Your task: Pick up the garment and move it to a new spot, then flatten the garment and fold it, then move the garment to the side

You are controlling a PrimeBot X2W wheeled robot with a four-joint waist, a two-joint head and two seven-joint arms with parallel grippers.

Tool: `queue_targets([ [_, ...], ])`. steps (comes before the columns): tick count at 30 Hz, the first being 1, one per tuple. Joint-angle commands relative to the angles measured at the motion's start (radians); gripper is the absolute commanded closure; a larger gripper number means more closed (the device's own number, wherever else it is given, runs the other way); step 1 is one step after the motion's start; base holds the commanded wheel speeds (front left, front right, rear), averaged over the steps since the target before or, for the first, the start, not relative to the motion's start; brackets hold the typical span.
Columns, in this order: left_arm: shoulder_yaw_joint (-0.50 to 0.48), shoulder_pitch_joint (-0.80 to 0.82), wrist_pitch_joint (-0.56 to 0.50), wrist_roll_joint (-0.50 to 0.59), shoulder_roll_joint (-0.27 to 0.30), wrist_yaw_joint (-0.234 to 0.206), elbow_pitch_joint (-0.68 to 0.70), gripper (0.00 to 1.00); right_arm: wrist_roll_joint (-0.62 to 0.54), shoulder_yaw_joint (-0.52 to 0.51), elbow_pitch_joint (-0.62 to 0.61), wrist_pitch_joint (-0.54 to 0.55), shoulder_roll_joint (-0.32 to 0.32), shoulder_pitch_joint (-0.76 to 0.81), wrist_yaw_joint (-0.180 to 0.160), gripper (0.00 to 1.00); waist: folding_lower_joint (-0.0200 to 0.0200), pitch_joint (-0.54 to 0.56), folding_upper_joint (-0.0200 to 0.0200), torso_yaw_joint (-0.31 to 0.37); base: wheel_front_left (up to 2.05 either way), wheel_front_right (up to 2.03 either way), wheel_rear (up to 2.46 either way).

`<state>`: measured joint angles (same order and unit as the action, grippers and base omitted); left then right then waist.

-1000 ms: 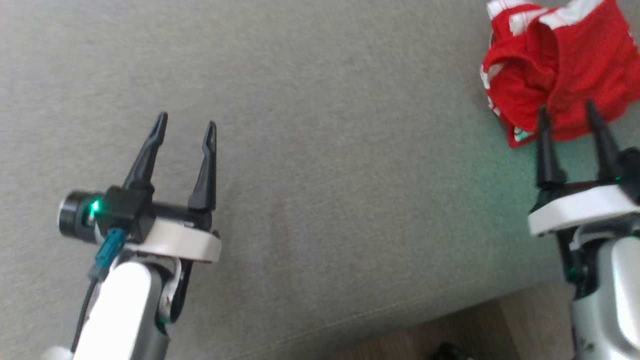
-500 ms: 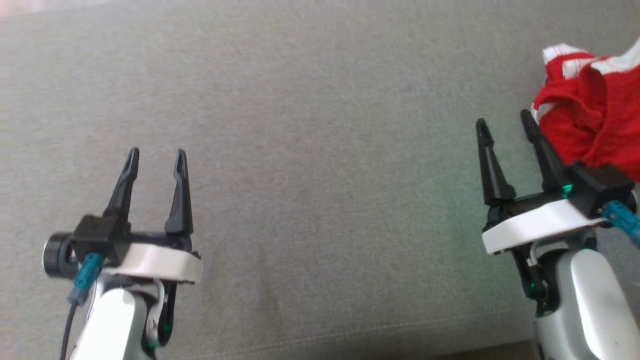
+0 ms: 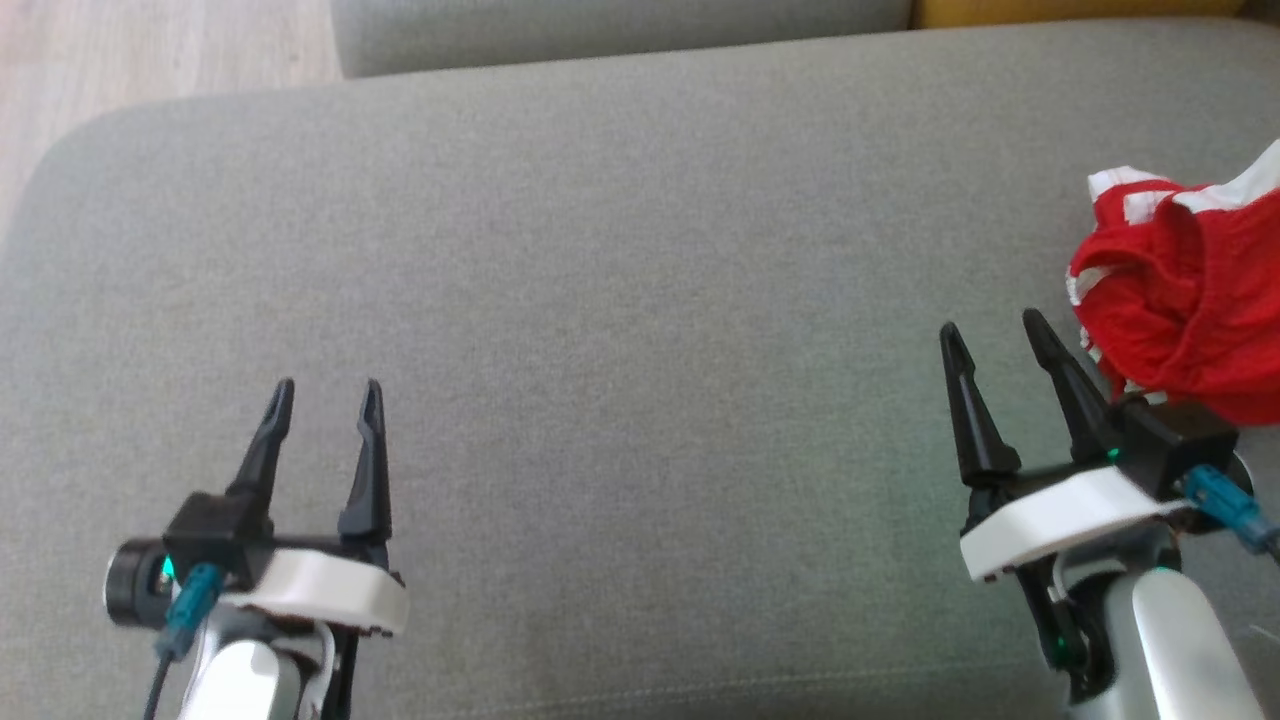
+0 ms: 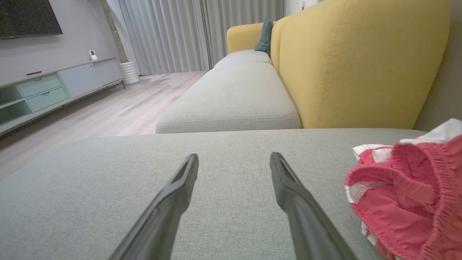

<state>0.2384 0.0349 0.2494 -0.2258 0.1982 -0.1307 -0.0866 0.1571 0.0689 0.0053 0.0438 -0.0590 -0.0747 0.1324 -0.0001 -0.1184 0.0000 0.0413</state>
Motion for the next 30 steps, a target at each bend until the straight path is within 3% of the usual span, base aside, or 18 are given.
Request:
queue_targets([
  [1,-0.037,0.016,0.012,-0.005,0.016,0.004,0.026,0.0,0.006,0.017,-0.043,0.002,0.005,-0.002,-0.002,0.0,0.0001,0.017,0.0,0.003,0.0,0.0,0.0],
  [30,-0.015,-0.015,0.011,-0.004,0.025,-0.006,-0.001,0.0,0.021,0.005,-0.077,0.03,0.009,0.053,-0.002,0.0,0.0001,0.056,0.0,0.009,0.0,0.0,0.0],
])
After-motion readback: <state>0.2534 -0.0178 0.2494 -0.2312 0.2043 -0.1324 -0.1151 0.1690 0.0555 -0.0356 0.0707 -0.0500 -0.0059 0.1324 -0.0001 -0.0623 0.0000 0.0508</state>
